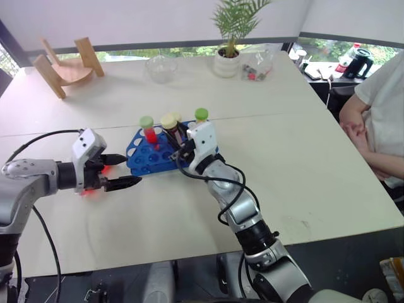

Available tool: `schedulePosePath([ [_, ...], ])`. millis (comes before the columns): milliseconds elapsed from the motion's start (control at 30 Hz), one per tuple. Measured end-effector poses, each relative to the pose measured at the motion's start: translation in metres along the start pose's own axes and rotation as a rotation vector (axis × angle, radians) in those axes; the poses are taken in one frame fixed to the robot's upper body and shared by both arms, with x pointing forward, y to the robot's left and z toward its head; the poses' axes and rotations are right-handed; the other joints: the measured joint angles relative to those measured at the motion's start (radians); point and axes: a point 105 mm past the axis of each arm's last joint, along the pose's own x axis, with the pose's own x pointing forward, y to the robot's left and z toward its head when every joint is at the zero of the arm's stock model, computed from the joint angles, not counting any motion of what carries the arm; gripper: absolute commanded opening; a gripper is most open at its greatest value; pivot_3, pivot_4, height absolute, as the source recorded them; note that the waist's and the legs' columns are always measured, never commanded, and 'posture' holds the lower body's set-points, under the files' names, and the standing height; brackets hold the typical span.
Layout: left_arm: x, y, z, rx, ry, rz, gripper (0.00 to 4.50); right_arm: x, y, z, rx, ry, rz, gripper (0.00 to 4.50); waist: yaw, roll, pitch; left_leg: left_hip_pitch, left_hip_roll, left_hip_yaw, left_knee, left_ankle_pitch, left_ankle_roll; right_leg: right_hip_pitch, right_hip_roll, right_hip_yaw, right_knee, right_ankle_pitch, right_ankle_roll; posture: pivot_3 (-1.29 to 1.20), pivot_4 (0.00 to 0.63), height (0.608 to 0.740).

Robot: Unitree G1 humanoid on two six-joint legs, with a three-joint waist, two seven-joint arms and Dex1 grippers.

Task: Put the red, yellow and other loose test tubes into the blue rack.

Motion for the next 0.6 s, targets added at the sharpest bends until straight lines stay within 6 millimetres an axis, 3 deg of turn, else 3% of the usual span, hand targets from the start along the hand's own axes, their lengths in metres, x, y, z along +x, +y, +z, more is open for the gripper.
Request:
schedulePosePath([
  [300, 0.0, 0.002, -0.001, 0.002, 0.005, 0.014, 4.5, 0.001, 0.001, 0.0, 0.021, -0.001, 0.007, 0.83, -0.002, 0.0, 0.0, 0.0, 0.0, 0.0, 0.0, 0.0, 0.0, 0.0, 0.0, 0.0, 0.001, 0.0, 0.0, 0.0, 0.15, 0.74],
  [533, 0.0, 0.001, -0.007, -0.013, 0.017, 0.014, 4.5, -0.014, 0.005, -0.009, 0.018, 0.036, 0.005, 4.31, -0.001, 0.0, 0.0, 0.0, 0.0, 0.0, 0.0, 0.0, 0.0, 0.0, 0.0, 0.0, 0.0, 0.0, 0.0, 0.0, 0.15, 0.74],
  [600, -0.001, 0.002, -0.006, -0.015, 0.014, 0.019, 4.5, -0.02, 0.005, -0.004, -0.015, 0.023, 0.026, 4.41, -0.001, 0.0, 0.0, 0.0, 0.0, 0.0, 0.0, 0.0, 0.0, 0.0, 0.0, 0.0, 0.0, 0.0, 0.0, 0.0, 0.15, 0.74],
])
